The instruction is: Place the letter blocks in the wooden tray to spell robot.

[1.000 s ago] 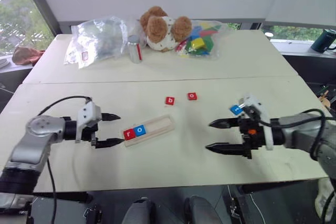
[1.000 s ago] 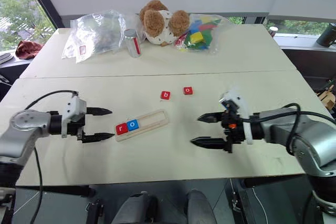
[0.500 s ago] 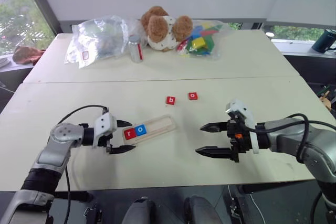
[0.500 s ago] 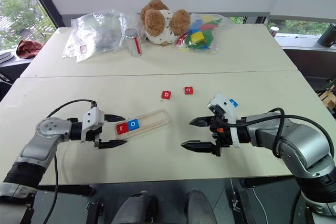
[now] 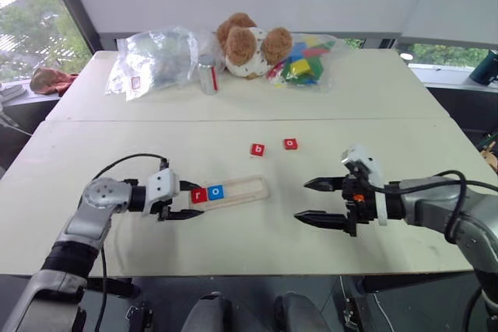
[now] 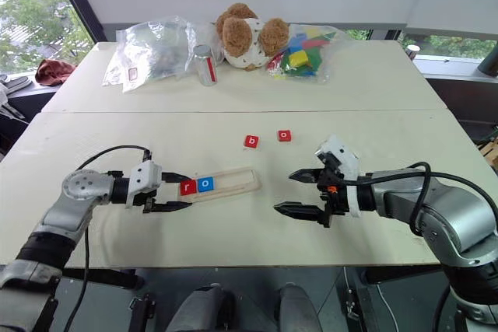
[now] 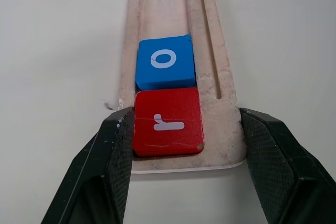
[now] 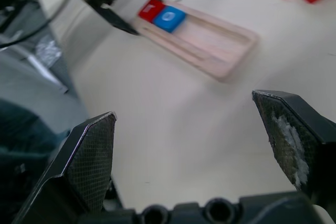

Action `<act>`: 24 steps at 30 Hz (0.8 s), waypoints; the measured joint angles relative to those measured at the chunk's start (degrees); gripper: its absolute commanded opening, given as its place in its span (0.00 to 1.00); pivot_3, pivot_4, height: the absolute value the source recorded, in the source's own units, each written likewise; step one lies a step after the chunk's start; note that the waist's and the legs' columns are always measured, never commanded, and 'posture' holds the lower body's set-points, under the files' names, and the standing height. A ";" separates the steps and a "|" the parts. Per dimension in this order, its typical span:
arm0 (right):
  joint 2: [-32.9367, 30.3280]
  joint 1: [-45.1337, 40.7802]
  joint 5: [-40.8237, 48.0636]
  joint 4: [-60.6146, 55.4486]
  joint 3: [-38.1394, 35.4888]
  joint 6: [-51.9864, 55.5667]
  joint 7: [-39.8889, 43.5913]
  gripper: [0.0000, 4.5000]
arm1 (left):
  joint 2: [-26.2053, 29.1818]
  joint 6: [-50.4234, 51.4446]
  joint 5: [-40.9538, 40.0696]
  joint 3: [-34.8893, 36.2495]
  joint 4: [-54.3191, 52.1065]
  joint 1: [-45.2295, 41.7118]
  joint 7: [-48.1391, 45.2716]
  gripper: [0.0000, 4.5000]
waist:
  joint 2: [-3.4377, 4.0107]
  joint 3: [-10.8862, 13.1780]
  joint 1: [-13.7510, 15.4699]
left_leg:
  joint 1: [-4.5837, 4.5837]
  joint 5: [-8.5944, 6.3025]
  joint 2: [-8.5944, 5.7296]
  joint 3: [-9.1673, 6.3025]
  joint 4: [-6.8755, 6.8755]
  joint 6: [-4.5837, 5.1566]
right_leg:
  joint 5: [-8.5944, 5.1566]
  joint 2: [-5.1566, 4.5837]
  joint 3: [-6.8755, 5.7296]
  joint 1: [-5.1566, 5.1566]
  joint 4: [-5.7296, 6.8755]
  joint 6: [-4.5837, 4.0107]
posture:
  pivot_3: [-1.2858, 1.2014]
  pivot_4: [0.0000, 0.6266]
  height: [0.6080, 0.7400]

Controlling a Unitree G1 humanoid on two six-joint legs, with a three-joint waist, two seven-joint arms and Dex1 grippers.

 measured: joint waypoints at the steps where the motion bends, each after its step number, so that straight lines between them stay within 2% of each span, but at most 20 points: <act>1: -0.09 0.44 -0.37 0.60 -0.75 -0.11 -0.55 1.00 | -0.14 -0.93 0.53 -0.88 1.85 -2.52 -1.28 0.54 | -0.01 0.00 -0.05 | -0.01 0.00 0.00 0.01 0.00 0.00 | 0.00 0.00 -0.01 0.00 -0.02 0.00 | 0.52 0.24 1.00; 6: -0.23 3.24 -2.51 2.23 -4.32 -1.02 -3.18 1.00 | -7.28 -8.76 4.89 -5.02 17.85 -15.76 -5.33 0.54 | -0.02 0.00 -0.12 | -0.18 -0.01 -0.04 0.08 0.00 0.03 | 0.01 0.07 -0.05 -0.18 -0.01 0.01 | 0.52 0.24 1.00; 12: 0.65 6.72 -2.90 1.13 -7.61 -1.18 -6.69 1.00 | -11.03 -14.93 6.73 -5.81 29.02 -20.63 -6.37 0.54 | -0.03 0.01 -0.50 | -0.28 -0.02 0.03 0.15 -0.02 0.06 | 0.00 0.22 -0.07 -0.38 0.03 0.03 | 0.52 0.24 1.00; 14: 1.06 7.77 -2.81 0.23 -8.59 -1.18 -7.77 1.00 | -11.68 -15.84 6.70 -5.56 30.73 -20.72 -6.43 0.78 | -0.04 0.00 -0.29 | -0.29 -0.01 0.03 0.16 0.03 0.06 | 0.00 0.21 -0.05 -0.36 0.03 0.03 | 0.52 0.24 1.00; 16: 1.29 7.94 -2.89 0.02 -8.72 -1.20 -8.74 1.00 | -11.73 -16.08 6.63 -5.37 30.92 -20.73 -6.98 0.97 | -0.05 0.00 -0.28 | -0.28 -0.01 0.02 0.16 0.07 0.07 | 0.01 0.21 -0.04 -0.32 0.03 0.03 | 0.52 0.24 1.00; 21: 3.20 6.35 -4.70 1.20 -8.16 -1.93 -11.47 1.00 | -11.83 -15.10 6.41 -4.77 30.09 -20.07 -8.42 0.99 | -0.05 0.00 -0.33 | -0.27 -0.02 0.03 0.16 0.08 0.07 | 0.01 0.24 -0.03 -0.32 0.03 0.03 | 0.52 0.24 1.00; 24: 7.59 1.66 -7.22 3.39 -6.08 -2.61 -15.88 1.00 | -11.17 -13.71 6.23 -3.78 28.27 -18.91 -7.76 0.99 | -0.07 0.00 -0.53 | -0.26 0.00 0.04 0.17 0.09 0.05 | 0.01 0.24 0.00 -0.35 0.10 0.03 | 0.52 0.24 1.00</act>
